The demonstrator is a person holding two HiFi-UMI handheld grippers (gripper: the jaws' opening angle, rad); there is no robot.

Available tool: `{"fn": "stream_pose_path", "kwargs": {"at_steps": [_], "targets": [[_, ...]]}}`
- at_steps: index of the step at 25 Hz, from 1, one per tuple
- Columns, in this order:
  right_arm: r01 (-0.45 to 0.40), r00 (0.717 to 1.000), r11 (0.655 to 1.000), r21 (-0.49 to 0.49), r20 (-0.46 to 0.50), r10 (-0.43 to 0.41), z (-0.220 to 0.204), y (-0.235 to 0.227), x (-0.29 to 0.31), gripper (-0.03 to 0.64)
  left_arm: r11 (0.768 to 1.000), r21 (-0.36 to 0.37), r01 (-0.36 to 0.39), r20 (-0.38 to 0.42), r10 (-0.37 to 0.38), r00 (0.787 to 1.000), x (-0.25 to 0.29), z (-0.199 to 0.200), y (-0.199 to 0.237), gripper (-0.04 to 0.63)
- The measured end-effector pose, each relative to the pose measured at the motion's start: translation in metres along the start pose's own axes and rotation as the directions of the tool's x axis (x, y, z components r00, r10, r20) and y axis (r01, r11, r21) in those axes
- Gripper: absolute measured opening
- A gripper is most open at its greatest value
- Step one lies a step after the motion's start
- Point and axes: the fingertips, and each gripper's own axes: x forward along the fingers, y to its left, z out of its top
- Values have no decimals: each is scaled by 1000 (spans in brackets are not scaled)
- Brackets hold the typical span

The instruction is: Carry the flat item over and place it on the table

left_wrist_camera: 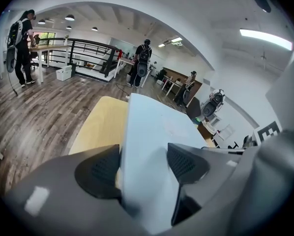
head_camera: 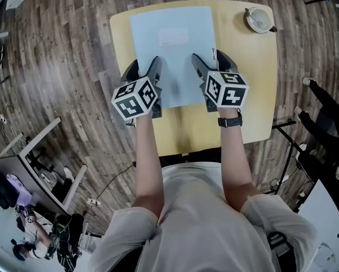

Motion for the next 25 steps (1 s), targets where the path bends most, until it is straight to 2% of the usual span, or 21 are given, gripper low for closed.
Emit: {"fn": "stream_pose_path", "kwargs": {"at_steps": [5,9,13,16,20,25], "targets": [[22,1000,1000,-9,3,-22,-3,1,-1,321,1000,-23,10,-14,-10,1000,0,-4,2,308],[16,999,1000,-3,-36,-16,-3,0,4,321,1000,-21,5,-30,-5,1000,3,-3,4,308],[40,998,999,33,-50,-38,-6,-2,0,321,998,-42,36,-2,-36,999,-2,0,0,308],[48,999,999,16,12,-48,0,2,-11,321,995,-64,80,43,-77,996,-15,4,-5,308],[44,993,998,-49,107,-39,26,21,-44,321,994,11,105,142,-106,984,-50,27,-24,307],[61,962,996,-71,271,-40,67,48,-100,321,989,89,115,282,-136,950,-104,64,-60,305]]}}
